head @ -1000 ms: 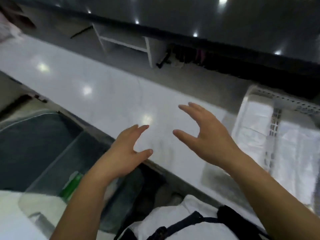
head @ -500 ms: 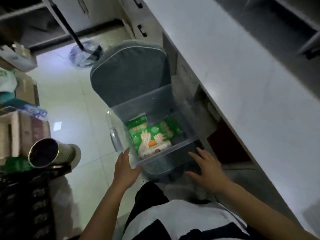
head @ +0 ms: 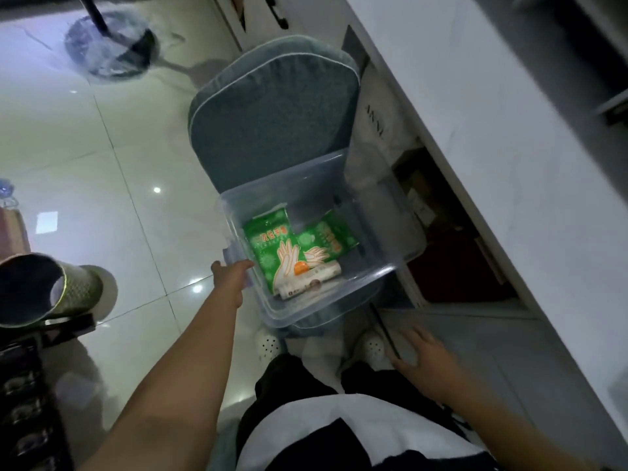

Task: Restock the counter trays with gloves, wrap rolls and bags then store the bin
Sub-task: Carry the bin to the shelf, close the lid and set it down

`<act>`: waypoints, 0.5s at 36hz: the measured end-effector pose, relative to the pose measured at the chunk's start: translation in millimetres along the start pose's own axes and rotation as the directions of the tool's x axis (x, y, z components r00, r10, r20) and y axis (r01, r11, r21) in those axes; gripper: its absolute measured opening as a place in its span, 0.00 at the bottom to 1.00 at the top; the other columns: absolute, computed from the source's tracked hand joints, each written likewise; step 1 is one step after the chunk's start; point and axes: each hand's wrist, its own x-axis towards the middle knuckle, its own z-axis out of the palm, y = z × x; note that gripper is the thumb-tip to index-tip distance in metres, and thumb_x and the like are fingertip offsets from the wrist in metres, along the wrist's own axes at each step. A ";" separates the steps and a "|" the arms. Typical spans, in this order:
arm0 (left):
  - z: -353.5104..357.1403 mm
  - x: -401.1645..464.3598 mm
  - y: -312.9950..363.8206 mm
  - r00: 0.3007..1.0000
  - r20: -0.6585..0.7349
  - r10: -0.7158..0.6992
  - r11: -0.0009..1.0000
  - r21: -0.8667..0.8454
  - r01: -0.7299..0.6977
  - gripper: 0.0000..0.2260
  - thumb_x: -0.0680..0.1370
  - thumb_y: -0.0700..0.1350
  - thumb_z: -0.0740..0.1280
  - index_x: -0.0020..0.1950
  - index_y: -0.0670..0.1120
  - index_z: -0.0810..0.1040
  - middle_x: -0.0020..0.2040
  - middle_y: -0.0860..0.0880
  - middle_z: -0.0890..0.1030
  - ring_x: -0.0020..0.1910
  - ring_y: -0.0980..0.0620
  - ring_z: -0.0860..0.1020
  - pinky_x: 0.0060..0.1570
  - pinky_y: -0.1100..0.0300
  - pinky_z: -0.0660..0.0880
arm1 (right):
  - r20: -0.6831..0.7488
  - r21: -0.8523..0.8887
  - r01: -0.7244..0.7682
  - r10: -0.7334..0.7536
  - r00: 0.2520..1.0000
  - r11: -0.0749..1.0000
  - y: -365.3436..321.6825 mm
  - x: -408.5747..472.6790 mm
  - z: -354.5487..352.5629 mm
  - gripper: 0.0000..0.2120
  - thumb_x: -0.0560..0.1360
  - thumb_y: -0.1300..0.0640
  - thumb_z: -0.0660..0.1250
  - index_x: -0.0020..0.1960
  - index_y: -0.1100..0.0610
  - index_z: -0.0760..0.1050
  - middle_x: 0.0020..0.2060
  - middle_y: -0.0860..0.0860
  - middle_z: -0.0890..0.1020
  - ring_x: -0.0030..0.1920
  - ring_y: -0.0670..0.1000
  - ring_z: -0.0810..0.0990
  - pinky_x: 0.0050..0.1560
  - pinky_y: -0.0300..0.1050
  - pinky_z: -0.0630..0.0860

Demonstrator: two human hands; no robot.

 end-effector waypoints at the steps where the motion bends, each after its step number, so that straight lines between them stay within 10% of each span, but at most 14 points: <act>1: 0.3 2.8 2.5 1.000 -0.024 -0.010 1.000 0.005 0.010 0.42 0.73 0.41 0.74 0.79 0.44 0.51 0.69 0.39 0.71 0.56 0.41 0.76 0.47 0.54 0.73 | -0.025 0.032 -0.007 0.008 1.000 0.999 -0.2 -3.3 -1.1 0.33 0.75 0.40 0.67 0.77 0.47 0.61 0.76 0.53 0.63 0.72 0.55 0.66 0.70 0.51 0.65; 4: -2.3 11.3 5.0 0.998 -0.060 -0.021 0.993 0.113 0.028 0.38 0.71 0.42 0.76 0.76 0.39 0.61 0.67 0.36 0.73 0.60 0.38 0.77 0.51 0.48 0.77 | -0.061 0.114 -0.019 0.027 0.998 0.993 -0.6 -9.8 -5.9 0.32 0.76 0.44 0.68 0.76 0.48 0.61 0.74 0.53 0.66 0.71 0.55 0.68 0.69 0.49 0.66; 8: 1.4 10.9 3.5 0.993 -0.087 0.074 0.972 0.228 -0.053 0.18 0.70 0.39 0.74 0.56 0.33 0.77 0.45 0.37 0.78 0.33 0.43 0.75 0.31 0.56 0.72 | -0.081 0.183 -0.048 0.064 0.995 0.982 4.2 -9.6 -13.4 0.30 0.77 0.49 0.68 0.75 0.53 0.64 0.75 0.54 0.65 0.71 0.55 0.69 0.67 0.44 0.65; 13: 17.3 1.5 -1.0 0.961 -0.198 0.195 0.943 0.309 -0.128 0.12 0.72 0.36 0.69 0.54 0.35 0.78 0.51 0.35 0.81 0.46 0.36 0.81 0.45 0.48 0.79 | -0.148 0.257 -0.024 0.063 0.987 0.966 6.5 11.3 -36.8 0.27 0.76 0.53 0.70 0.72 0.57 0.69 0.70 0.57 0.71 0.68 0.55 0.72 0.63 0.39 0.65; 18: 11.7 -21.5 -5.6 0.931 -0.239 0.277 0.916 0.358 -0.181 0.11 0.73 0.36 0.65 0.54 0.44 0.78 0.47 0.44 0.78 0.39 0.44 0.77 0.26 0.60 0.75 | -0.209 0.359 0.056 0.022 0.978 0.932 -2.9 60.5 -70.3 0.25 0.74 0.57 0.72 0.70 0.61 0.71 0.66 0.61 0.74 0.66 0.58 0.73 0.66 0.47 0.68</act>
